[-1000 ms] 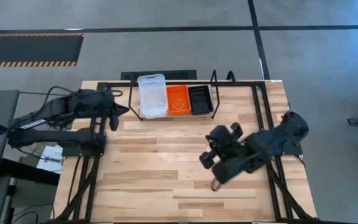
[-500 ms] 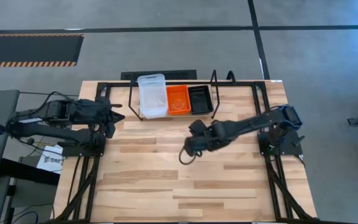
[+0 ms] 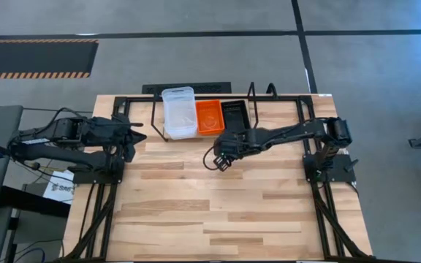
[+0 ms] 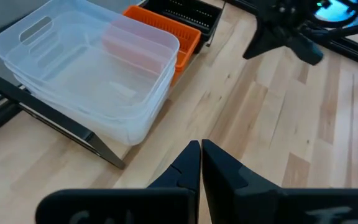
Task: Stack baskets on shelf by color
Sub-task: Adjust the bins on the shelf
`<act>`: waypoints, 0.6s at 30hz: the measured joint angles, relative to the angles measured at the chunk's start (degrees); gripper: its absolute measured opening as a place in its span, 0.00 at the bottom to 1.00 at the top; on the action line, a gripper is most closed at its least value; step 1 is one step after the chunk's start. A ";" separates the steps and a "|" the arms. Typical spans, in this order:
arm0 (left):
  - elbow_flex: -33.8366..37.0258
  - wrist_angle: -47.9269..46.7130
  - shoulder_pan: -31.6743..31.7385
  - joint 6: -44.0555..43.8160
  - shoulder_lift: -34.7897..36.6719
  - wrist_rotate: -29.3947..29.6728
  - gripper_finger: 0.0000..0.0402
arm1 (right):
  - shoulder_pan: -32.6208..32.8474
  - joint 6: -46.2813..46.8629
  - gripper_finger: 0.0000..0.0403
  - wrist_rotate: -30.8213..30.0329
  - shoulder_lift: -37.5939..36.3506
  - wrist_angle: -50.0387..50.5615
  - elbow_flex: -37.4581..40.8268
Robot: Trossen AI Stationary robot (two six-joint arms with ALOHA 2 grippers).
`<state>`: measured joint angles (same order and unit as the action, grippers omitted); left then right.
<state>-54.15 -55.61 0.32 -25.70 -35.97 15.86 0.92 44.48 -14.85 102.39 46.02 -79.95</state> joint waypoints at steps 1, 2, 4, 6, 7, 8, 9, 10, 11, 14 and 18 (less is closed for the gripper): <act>0.00 0.00 0.00 0.01 0.00 0.00 0.00 | -0.56 -0.36 0.00 -0.01 0.00 -0.19 0.38; 0.00 -0.02 0.00 0.02 0.00 0.00 0.00 | -1.15 -0.91 0.00 0.03 0.00 -0.37 0.64; 0.00 -0.02 0.00 0.07 0.00 0.02 0.00 | -2.31 -1.99 0.00 0.04 0.00 -0.57 0.85; 0.00 -0.02 0.00 0.05 0.00 0.02 0.00 | -3.51 -2.97 0.00 0.06 -0.02 -1.89 1.34; 0.00 -0.02 0.00 0.05 0.00 0.02 0.00 | -4.11 -3.46 0.00 0.06 -0.02 -2.41 1.56; 0.02 -0.02 0.00 0.03 0.00 0.02 0.00 | -4.67 -4.13 0.00 0.05 -0.02 -2.65 1.62; 0.02 -0.03 0.00 -0.03 0.00 0.02 0.00 | -5.23 -4.89 0.00 0.03 -0.02 -3.10 1.62; 0.02 -0.04 0.00 -0.06 0.00 0.02 0.00 | -5.82 -5.68 0.00 0.02 -0.02 -3.70 1.61; 0.02 -0.04 0.00 -0.06 0.00 0.02 0.00 | -6.46 -6.38 0.00 0.00 -0.02 -3.93 1.60; 0.02 -0.04 0.00 -0.10 0.00 0.10 0.00 | -8.33 -8.48 0.00 0.03 -0.02 -4.53 1.60; 0.02 -0.07 0.00 -0.29 0.00 0.51 0.00 | -10.11 -10.55 0.00 0.02 -0.02 -5.52 1.60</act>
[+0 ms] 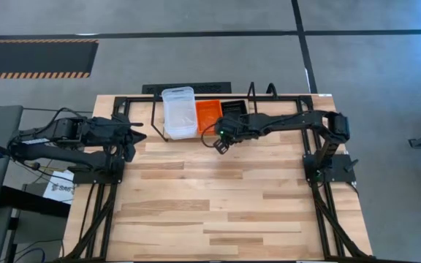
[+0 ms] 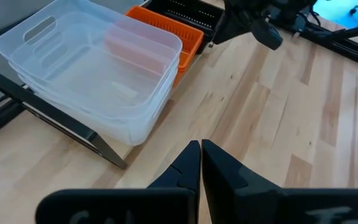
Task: Stack baskets on shelf by color
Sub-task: Adjust the bins on the shelf
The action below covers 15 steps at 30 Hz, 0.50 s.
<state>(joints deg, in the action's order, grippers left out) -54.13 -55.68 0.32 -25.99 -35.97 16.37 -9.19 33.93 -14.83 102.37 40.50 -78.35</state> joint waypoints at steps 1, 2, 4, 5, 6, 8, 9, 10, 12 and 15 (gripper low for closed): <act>0.00 -0.03 0.00 -0.04 0.00 0.17 0.00 | -0.36 -0.53 0.00 0.00 0.00 -0.12 0.00; 0.00 -0.16 0.00 -0.10 0.00 0.44 0.00 | -0.64 -1.02 0.00 0.00 0.00 -0.14 0.00; 0.00 -0.31 0.00 -0.13 0.00 0.61 0.00 | -1.32 -1.90 0.00 0.02 0.00 -0.10 0.00; 0.00 -0.31 0.00 -0.14 0.00 0.62 0.00 | -1.64 -2.33 0.00 0.04 0.00 -0.10 0.00; 0.00 -0.31 0.00 -0.14 0.00 0.62 0.00 | -1.95 -2.66 0.00 0.03 0.00 -0.12 0.00; 0.00 -0.31 0.00 -0.16 0.00 0.62 0.00 | -2.60 -3.17 0.00 0.03 0.00 -0.11 0.00; 0.00 -0.31 0.00 -0.16 0.00 0.62 0.00 | -2.81 -3.60 0.00 0.02 0.00 -0.12 0.00; 0.00 -0.31 0.00 -0.16 0.00 0.70 0.00 | -3.06 -3.85 0.00 0.02 0.00 -0.13 0.00; 0.00 -0.28 0.00 -0.16 0.00 0.97 0.00 | -3.41 -3.99 0.00 0.05 0.00 -0.30 0.00; 0.00 -0.28 0.00 -0.09 0.00 1.02 0.00 | -2.61 -3.69 0.00 1.83 -0.22 -1.56 -0.52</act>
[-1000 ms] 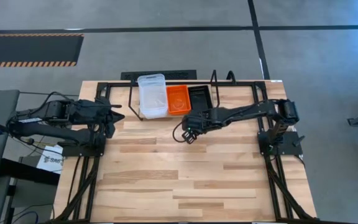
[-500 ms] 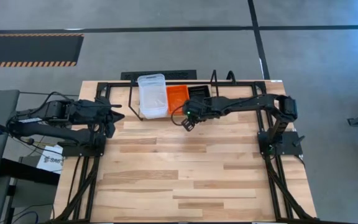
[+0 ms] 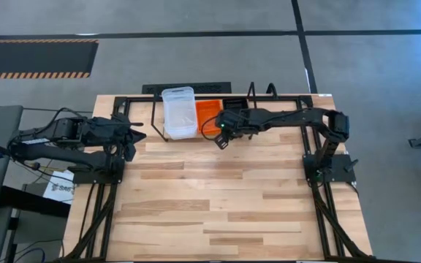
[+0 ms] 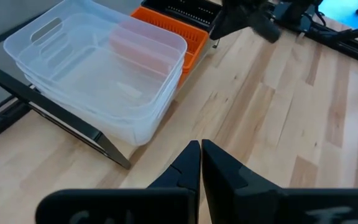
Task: Stack baskets on shelf by color
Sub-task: Adjust the bins on the shelf
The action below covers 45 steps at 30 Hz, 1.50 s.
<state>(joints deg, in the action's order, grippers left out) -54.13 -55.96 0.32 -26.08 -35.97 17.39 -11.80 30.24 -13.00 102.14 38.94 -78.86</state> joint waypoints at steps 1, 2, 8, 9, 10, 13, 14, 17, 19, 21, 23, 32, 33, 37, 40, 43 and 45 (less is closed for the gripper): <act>0.00 0.02 0.00 0.37 0.00 -0.02 0.00 | 0.77 -0.12 0.00 0.23 -0.34 -0.37 -0.57; 0.00 0.02 0.00 0.79 0.00 0.00 0.00 | 1.73 -0.20 0.00 0.26 -0.77 -1.02 -1.45; 0.00 0.13 0.00 1.42 0.00 0.00 0.00 | 5.69 -0.51 0.00 -3.67 -5.42 -2.26 -3.05; 0.00 0.13 0.00 1.42 0.00 0.00 0.00 | 5.98 -0.45 0.00 -3.36 -5.91 -2.86 -3.02; 0.00 0.14 0.00 1.42 0.00 0.09 0.00 | 6.16 -0.42 0.00 -2.56 -6.18 -3.88 -3.02; 0.01 0.15 0.00 1.73 0.00 0.72 0.00 | 7.56 -0.28 0.00 -1.12 -5.05 -5.92 -3.10; 0.02 0.15 0.00 1.78 0.01 0.76 0.00 | 8.04 -0.28 0.00 -0.86 -3.98 -6.14 -3.05; 0.02 0.15 0.00 1.81 0.01 0.83 0.00 | 8.88 -0.28 0.00 -0.19 -0.37 -6.62 -3.02; 0.00 0.15 0.00 1.81 0.02 0.83 0.00 | 8.60 -0.22 0.00 -0.14 1.56 -6.47 -3.00; 0.00 0.15 0.00 1.79 0.00 0.59 0.00 | 8.13 -0.20 0.00 -0.19 3.24 -6.89 -2.98; 0.02 0.15 0.00 1.77 0.01 0.29 0.00 | 7.41 -0.26 0.00 -0.14 4.28 -7.71 -2.98; 0.01 0.13 0.00 1.48 0.00 -0.20 0.00 | 3.00 -3.56 0.00 -0.40 3.92 -11.24 -2.98; 0.02 0.13 0.00 1.48 0.02 -0.20 0.00 | 2.65 -3.71 0.00 -0.32 3.90 -11.72 -3.00; 0.02 0.12 0.00 1.46 0.01 -0.15 0.00 | 2.24 -4.89 0.00 0.58 4.01 -12.01 -3.00; 0.02 0.11 0.02 1.47 0.02 -0.14 0.00 | 2.26 -4.92 0.00 1.52 4.01 -12.54 -3.00; 0.02 0.11 0.00 1.46 0.00 -0.13 0.00 | 3.25 -5.29 0.00 2.46 4.01 -13.62 -3.00; 0.02 0.11 0.01 1.46 0.01 -0.11 0.00 | 3.94 -5.46 0.00 2.52 4.01 -13.66 -3.00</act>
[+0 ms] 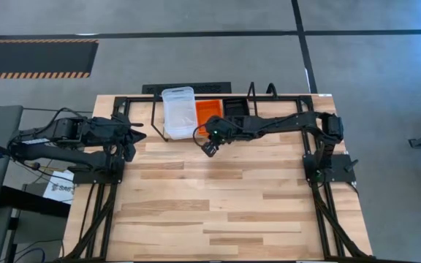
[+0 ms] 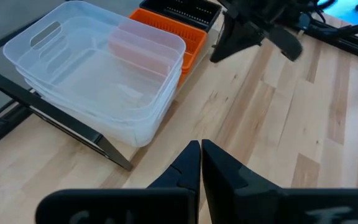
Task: Stack baskets on shelf by color
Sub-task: Adjust the bins on the shelf
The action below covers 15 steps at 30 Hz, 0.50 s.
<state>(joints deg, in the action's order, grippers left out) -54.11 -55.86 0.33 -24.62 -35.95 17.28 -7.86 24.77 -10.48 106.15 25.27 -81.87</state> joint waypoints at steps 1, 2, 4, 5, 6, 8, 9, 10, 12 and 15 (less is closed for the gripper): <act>0.00 0.00 -0.01 0.00 0.01 0.02 0.00 | 0.20 -0.04 0.00 -0.02 0.00 0.11 0.00; 0.00 0.00 -0.01 -0.01 0.00 0.03 0.00 | 0.38 -0.32 0.00 0.00 0.26 0.14 0.00; 0.00 0.00 -0.01 -0.02 -0.01 0.07 0.00 | 0.01 -0.75 0.00 -0.11 1.26 -0.51 -0.03; 0.00 0.00 -0.01 -0.02 0.00 0.07 0.00 | -0.48 -0.84 0.00 -0.16 1.44 0.31 0.07; 0.00 -0.02 -0.01 -0.02 -0.01 0.09 0.00 | -0.94 -0.87 0.00 -0.30 1.43 0.61 0.13; 0.00 -0.01 0.00 -0.02 0.00 0.11 0.00 | -1.72 -0.87 0.00 -0.64 1.61 -0.63 -0.06; 0.00 -0.02 0.00 -0.04 0.00 0.14 0.00 | -2.09 -0.86 0.00 -0.76 2.02 -0.92 -0.14; 0.00 -0.02 -0.01 -0.04 -0.01 0.32 0.00 | -2.46 -0.90 0.00 -0.51 2.36 -0.80 -0.05; 0.00 -0.02 0.00 -0.06 0.00 0.55 0.00 | -2.82 -1.12 0.00 -0.13 2.67 0.03 0.17; 0.00 -0.03 -0.01 -0.28 -0.01 0.83 0.00 | -3.26 -1.34 0.00 -0.12 2.73 -1.55 -0.10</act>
<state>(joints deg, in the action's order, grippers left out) -54.11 -55.88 0.32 -24.91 -35.97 18.11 -11.12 23.43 -10.60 108.88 23.72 -81.97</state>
